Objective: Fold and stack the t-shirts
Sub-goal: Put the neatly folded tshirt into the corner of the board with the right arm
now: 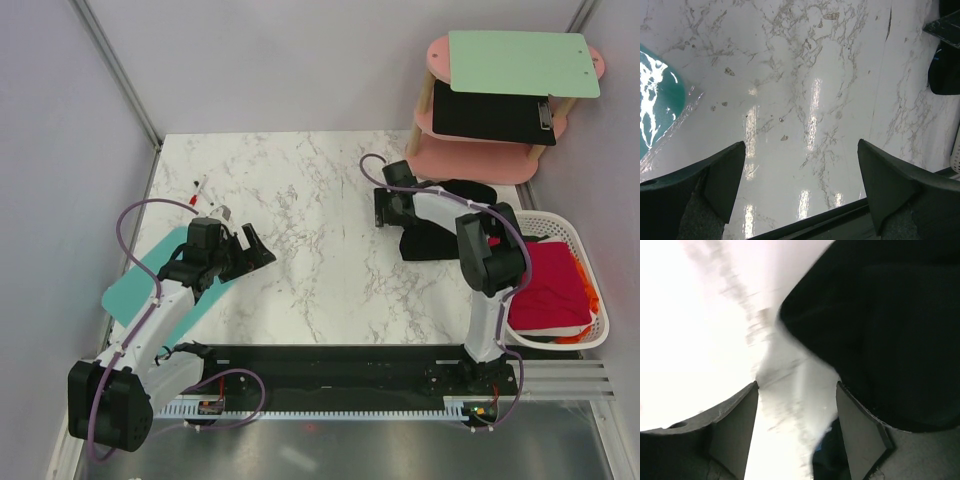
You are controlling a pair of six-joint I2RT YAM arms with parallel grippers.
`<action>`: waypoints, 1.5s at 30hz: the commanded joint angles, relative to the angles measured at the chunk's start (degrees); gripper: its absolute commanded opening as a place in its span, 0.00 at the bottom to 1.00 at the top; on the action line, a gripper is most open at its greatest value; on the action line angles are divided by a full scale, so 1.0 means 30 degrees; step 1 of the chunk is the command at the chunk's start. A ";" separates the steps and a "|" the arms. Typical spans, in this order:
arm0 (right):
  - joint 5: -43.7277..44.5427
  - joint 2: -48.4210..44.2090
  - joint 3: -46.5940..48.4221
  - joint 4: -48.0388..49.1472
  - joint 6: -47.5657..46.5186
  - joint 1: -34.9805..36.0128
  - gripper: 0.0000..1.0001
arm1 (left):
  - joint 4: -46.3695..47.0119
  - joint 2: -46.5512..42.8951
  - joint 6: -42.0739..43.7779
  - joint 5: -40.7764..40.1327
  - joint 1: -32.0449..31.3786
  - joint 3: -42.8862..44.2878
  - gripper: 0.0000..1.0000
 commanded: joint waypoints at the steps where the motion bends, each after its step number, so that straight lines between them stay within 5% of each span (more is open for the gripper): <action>1: -0.1664 -0.1971 0.0273 -0.0032 -0.0451 0.1317 0.72 | 0.0849 -0.0086 0.0326 0.0612 -0.0003 0.0053 1.00; 6: -0.3773 -0.3907 -0.0751 0.2048 0.0134 0.1553 0.79 | 0.0849 -0.0232 0.0355 0.0758 -0.0003 -0.0123 1.00; 11: -0.1968 -0.4993 -0.1336 0.2138 0.0369 0.1553 0.75 | 0.0878 -0.0671 0.0384 0.0846 -0.0003 -0.0386 1.00; 13: 0.0049 -0.5696 -0.1806 0.2225 0.0486 0.1466 0.58 | 0.0849 -0.0789 0.0443 0.0876 -0.0003 -0.0445 1.00; 14: 0.0526 -0.5902 -0.2185 0.2226 0.0574 0.1349 0.11 | 0.0878 -0.0760 0.0443 0.0905 -0.0003 -0.0445 1.00; 15: 0.1053 -0.6165 -0.2305 0.2197 0.0720 0.1261 0.00 | 0.0849 -0.0673 0.0443 0.0934 -0.0003 -0.0445 1.00; 30: 0.6038 -0.4060 -0.2131 -0.0293 0.0926 -0.0146 0.00 | 0.1053 -0.0496 0.0414 0.0993 -0.0003 -0.1060 1.00; 45: 0.2992 -0.0778 -0.1106 -0.0089 0.1366 0.0410 0.00 | 0.1141 -0.0496 0.0413 0.1022 -0.0003 -0.1177 1.00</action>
